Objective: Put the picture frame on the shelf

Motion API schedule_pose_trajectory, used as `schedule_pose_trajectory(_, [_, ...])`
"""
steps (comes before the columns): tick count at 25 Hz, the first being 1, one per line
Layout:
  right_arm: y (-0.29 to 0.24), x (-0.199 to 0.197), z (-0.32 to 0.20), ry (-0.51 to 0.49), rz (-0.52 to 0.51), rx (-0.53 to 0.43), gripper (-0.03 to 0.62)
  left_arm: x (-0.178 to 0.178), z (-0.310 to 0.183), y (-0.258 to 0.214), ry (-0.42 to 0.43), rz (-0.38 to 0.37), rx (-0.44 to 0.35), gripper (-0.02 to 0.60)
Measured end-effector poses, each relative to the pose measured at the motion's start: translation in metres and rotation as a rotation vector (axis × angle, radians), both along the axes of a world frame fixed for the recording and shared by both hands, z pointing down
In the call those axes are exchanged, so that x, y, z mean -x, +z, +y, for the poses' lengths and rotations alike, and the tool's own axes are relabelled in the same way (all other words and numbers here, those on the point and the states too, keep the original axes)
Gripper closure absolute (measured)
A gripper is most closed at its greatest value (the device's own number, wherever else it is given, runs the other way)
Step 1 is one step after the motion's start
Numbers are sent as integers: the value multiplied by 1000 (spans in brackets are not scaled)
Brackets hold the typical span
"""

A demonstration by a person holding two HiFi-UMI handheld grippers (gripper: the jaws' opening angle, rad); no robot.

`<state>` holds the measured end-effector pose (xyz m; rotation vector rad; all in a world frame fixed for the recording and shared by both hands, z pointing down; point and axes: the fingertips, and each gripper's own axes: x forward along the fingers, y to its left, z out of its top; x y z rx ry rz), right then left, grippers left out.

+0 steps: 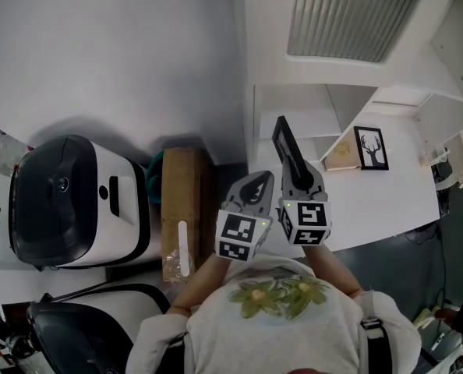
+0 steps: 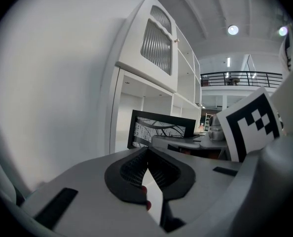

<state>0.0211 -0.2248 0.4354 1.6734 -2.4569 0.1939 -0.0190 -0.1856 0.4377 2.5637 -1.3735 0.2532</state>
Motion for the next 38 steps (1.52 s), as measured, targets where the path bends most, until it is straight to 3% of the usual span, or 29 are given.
schedule_pose_trajectory(38, [13, 13, -43, 39, 10, 24, 559, 15, -34, 16, 14, 5, 42, 552])
